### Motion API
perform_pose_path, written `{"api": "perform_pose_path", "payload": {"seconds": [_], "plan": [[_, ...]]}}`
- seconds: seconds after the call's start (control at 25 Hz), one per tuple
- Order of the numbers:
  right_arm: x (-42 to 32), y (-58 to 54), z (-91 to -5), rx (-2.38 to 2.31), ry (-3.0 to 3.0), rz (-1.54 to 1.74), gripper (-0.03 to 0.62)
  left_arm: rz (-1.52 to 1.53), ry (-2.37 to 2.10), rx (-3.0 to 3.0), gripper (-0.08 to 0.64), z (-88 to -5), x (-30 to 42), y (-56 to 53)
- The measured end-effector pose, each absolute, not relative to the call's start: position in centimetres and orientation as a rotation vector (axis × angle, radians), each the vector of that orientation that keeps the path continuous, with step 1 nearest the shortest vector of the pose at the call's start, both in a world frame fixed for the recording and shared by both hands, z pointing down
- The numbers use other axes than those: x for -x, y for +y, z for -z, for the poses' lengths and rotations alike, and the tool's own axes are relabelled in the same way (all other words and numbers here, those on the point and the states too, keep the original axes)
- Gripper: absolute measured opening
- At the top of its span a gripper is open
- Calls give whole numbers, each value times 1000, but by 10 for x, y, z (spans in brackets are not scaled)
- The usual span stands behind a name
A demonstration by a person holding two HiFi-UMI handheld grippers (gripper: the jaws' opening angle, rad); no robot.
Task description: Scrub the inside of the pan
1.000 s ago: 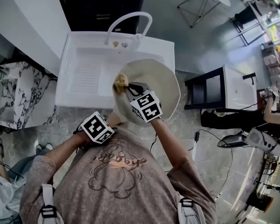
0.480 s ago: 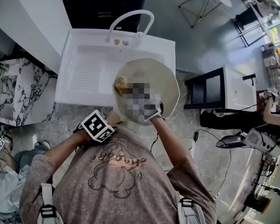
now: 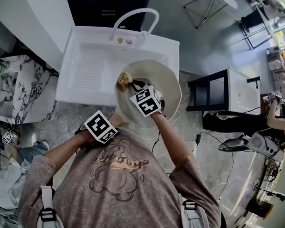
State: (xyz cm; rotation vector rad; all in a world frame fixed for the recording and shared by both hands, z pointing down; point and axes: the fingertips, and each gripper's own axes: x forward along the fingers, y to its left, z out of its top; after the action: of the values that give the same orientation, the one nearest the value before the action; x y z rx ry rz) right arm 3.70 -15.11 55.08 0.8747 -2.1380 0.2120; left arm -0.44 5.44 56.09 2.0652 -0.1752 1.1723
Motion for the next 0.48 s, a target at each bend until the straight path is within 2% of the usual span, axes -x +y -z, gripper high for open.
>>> {"api": "perform_pose_path", "payload": {"seconds": [0.48], "plan": [[-87,-197,-545,-943,-1988,-46,52,-1171,-164,-2057,100,-561,1,62]]}}
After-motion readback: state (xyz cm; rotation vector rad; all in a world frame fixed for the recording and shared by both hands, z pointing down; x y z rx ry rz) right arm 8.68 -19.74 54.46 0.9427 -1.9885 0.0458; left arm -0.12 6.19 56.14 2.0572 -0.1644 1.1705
